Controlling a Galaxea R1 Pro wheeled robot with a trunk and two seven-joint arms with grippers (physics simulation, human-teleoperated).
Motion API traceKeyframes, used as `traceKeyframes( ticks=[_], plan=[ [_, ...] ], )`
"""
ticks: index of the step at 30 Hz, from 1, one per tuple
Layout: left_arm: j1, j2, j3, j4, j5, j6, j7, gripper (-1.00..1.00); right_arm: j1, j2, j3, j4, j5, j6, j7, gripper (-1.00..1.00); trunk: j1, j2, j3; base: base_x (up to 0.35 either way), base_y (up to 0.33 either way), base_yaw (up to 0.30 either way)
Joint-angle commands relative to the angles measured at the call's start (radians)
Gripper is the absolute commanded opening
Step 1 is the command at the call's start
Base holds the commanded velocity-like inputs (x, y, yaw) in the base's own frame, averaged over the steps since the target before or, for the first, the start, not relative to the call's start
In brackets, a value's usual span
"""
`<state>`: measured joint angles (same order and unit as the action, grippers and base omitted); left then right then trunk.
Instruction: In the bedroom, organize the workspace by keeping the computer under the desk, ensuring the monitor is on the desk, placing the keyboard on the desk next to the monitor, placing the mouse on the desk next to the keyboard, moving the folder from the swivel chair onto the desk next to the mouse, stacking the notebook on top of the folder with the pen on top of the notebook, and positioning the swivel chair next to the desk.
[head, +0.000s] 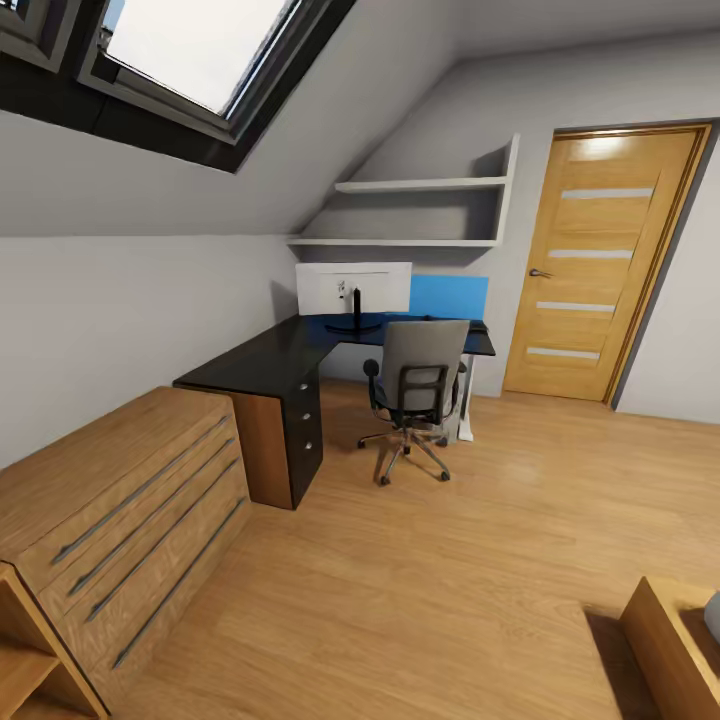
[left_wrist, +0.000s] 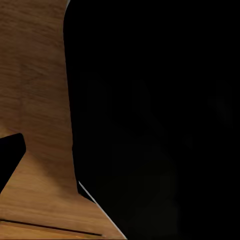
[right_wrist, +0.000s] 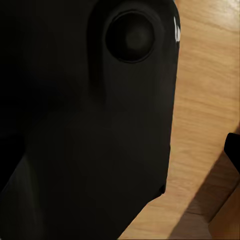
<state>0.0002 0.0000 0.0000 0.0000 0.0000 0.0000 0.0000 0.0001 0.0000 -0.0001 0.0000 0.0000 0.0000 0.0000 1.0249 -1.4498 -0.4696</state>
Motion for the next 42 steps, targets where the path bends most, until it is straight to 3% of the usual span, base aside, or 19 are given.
traceKeyframes(
  ticks=[1,6,11,17,18,22,29,30,34,36,40,41,42],
  plan=[
    [0.000,0.000,0.000,0.000,0.000,0.000,0.000,1.00,0.000,0.000,0.000,0.000,0.000,0.000,0.000,1.00,0.000,0.000,0.000,0.000,0.000,0.000],
    [-0.006,-0.021,-0.003,-0.016,-0.007,-0.004,-0.008,1.00,-0.009,0.020,-0.003,0.007,-0.002,-0.001,-0.003,1.00,-0.015,0.028,0.012,0.000,0.000,0.000],
    [-0.005,-0.023,-0.004,-0.023,-0.008,-0.003,-0.006,1.00,-0.011,-0.004,-0.004,0.005,-0.004,-0.028,-0.003,1.00,-0.034,0.063,0.028,0.000,0.000,0.000],
    [-0.005,-0.022,-0.004,-0.023,-0.005,-0.003,-0.005,1.00,-0.011,-0.008,-0.005,0.013,-0.008,-0.061,-0.004,1.00,-0.057,0.105,0.047,0.000,0.000,-0.113],
    [-0.005,-0.022,-0.004,-0.023,-0.005,-0.003,-0.005,1.00,-0.011,-0.007,-0.005,0.013,-0.009,-0.113,-0.004,1.00,-0.061,0.112,0.050,0.000,0.000,-0.259],
    [-0.005,-0.016,-0.002,-0.042,-0.002,-0.007,-0.003,1.00,-0.011,-0.007,-0.010,0.005,-0.010,-0.183,-0.005,1.00,-0.077,0.140,0.062,0.000,0.000,-0.268],
    [-0.005,0.006,0.001,-0.247,0.001,-0.026,-0.001,1.00,-0.012,-0.007,-0.008,-0.021,-0.011,-0.568,0.000,1.00,-0.103,0.189,0.084,0.000,0.000,-0.279],
    [-0.005,0.006,0.001,-0.265,0.001,-0.026,-0.001,1.00,-0.012,-0.007,-0.008,-0.032,-0.011,-0.592,0.001,1.00,-0.107,0.196,0.087,0.000,0.000,-0.282],
    [-0.012,-0.004,0.002,-0.404,0.008,-0.027,-0.001,1.00,-0.012,0.002,-0.006,-0.234,-0.012,-0.688,0.000,1.00,-0.123,0.224,0.099,0.000,0.000,-0.286],
    [-0.030,-0.012,0.002,-0.437,0.027,-0.027,-0.001,1.00,-0.015,0.016,-0.005,-0.306,-0.012,-0.695,0.001,1.00,-0.130,0.238,0.105,0.000,0.000,-0.287],
    [-0.067,-0.022,0.002,-0.475,0.111,-0.031,-0.001,1.00,-0.052,0.034,-0.005,-0.406,-0.012,-0.701,-0.001,1.00,-0.146,0.266,0.118,0.000,0.000,-0.286],
    [-0.074,-0.021,0.002,-0.475,0.166,-0.076,-0.002,1.00,-0.067,0.038,-0.007,-0.419,-0.023,-0.702,-0.002,1.00,-0.149,0.273,0.121,0.000,0.000,-0.277],
    [-0.075,-0.019,0.002,-0.471,0.180,-0.103,-0.002,1.00,-0.069,0.041,-0.007,-0.417,-0.030,-0.703,-0.002,1.00,-0.153,0.280,0.124,0.000,0.000,-0.275]
  ],
)
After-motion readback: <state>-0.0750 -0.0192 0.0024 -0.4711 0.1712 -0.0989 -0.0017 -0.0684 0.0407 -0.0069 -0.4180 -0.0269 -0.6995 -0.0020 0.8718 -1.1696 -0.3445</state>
